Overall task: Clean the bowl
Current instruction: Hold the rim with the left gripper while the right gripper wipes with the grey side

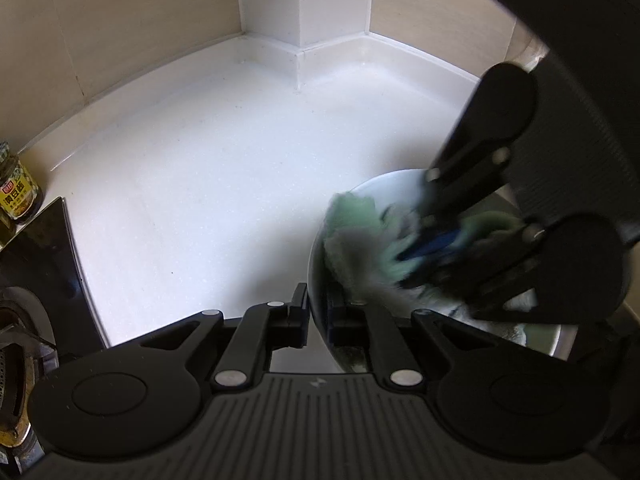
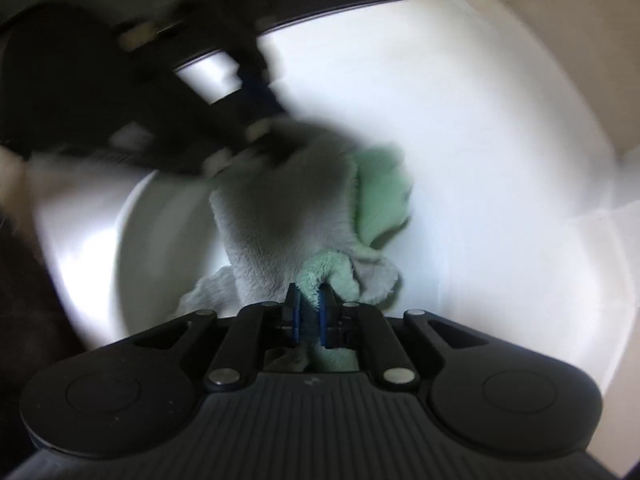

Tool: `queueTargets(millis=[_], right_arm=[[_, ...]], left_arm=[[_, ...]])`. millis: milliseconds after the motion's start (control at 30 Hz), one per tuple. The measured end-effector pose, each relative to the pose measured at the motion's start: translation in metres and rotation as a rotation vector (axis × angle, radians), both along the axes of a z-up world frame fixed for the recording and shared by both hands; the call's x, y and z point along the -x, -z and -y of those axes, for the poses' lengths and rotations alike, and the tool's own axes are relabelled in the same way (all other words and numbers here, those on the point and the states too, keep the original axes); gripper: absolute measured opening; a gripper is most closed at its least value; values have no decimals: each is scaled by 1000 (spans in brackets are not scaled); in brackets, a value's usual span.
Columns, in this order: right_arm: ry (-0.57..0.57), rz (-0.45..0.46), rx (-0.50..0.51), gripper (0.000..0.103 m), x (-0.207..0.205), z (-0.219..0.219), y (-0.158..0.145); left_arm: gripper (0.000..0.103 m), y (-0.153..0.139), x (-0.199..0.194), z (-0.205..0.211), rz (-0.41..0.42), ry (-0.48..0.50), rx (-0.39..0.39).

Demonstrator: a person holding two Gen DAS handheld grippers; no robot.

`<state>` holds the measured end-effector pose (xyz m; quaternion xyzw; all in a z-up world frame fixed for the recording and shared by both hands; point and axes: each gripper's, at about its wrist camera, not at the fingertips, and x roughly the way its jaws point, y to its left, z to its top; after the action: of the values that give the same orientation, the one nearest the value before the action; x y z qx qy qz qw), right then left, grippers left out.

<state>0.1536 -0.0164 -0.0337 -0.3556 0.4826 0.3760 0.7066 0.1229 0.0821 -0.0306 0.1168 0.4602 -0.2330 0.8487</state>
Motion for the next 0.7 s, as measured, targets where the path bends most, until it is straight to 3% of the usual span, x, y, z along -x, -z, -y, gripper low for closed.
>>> queueTargets(millis=[100,167,233,367,467,533,600,700], right_arm=[[12,-5,-74,7,3,-9,2],[-19,-98,-117,7,9,-6,-2],[-79,-156,-87,7,17,0,-3],[-70,-60,39,5,12,8,-2],[2,2,-14,6,2,1,1],[26,-38,-114,7,5,-7,1],[-22,-99,-144,7,17,-9,-1],[-122,-175,-78,6,30,-1,-2]], left_arm=[[6,0,-1,-1,-2,1,4],[6,0,-1,-1,-5,1,10],[6,0,0,-1,-7,8,12],[6,0,1,2,0,17,-2],[6,0,0,3,-1,18,-8],[6,0,-1,2,-4,20,-6],[6,0,-1,1,-9,21,2],[7,0,0,2,-7,29,1]])
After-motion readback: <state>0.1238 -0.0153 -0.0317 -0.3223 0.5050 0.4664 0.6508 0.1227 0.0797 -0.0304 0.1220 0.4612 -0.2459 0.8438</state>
